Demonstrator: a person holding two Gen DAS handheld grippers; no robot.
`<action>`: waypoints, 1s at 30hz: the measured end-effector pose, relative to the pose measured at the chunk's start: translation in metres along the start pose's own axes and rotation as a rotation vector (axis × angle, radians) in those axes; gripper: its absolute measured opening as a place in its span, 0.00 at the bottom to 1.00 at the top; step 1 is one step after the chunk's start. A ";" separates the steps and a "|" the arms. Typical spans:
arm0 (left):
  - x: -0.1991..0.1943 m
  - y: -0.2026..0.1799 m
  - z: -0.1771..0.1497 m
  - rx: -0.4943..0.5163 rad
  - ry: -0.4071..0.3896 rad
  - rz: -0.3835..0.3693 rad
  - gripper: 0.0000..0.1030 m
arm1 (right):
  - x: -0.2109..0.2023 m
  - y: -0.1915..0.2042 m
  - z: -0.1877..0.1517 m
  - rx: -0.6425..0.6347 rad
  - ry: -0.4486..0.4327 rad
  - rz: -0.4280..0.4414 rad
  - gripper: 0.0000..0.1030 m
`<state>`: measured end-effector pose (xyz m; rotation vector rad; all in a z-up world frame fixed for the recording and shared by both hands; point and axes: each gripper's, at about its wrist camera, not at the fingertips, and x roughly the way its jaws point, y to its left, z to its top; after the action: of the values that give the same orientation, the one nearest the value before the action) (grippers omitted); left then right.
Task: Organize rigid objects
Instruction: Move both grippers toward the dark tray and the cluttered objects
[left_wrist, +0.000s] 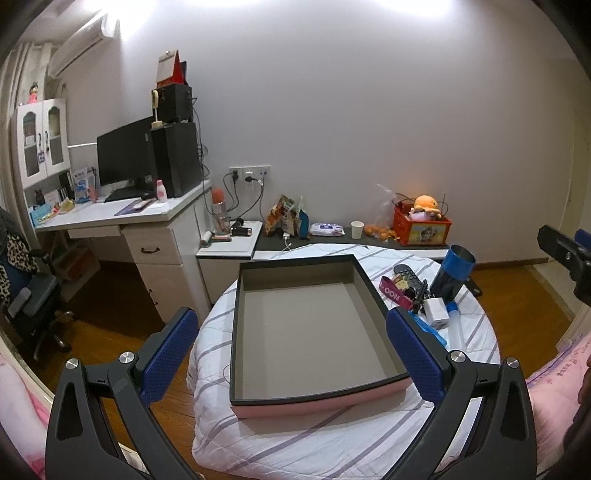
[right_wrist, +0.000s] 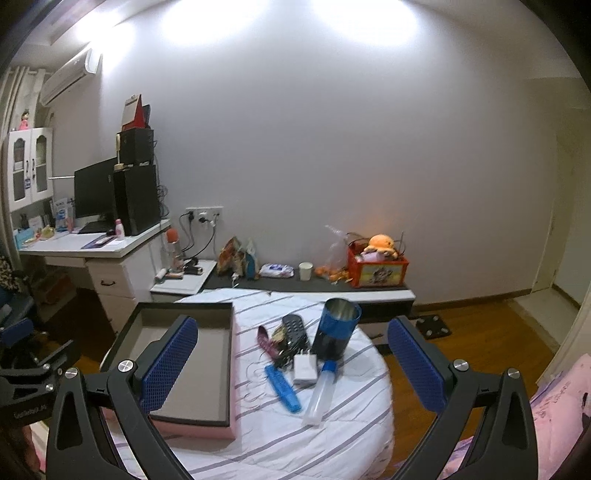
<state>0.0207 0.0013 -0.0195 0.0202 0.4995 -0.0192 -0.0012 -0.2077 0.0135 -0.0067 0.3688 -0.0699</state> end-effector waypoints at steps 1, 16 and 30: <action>0.000 0.000 0.000 0.000 -0.001 0.000 1.00 | 0.000 0.000 0.001 -0.001 -0.001 0.006 1.00; 0.006 -0.007 0.011 -0.009 -0.015 -0.009 1.00 | 0.011 0.004 0.013 -0.041 0.005 0.005 1.00; 0.024 -0.008 0.020 -0.006 -0.010 0.013 1.00 | 0.039 0.005 0.016 -0.044 0.021 0.035 1.00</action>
<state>0.0510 -0.0077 -0.0136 0.0176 0.4898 -0.0054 0.0417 -0.2057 0.0144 -0.0429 0.3915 -0.0273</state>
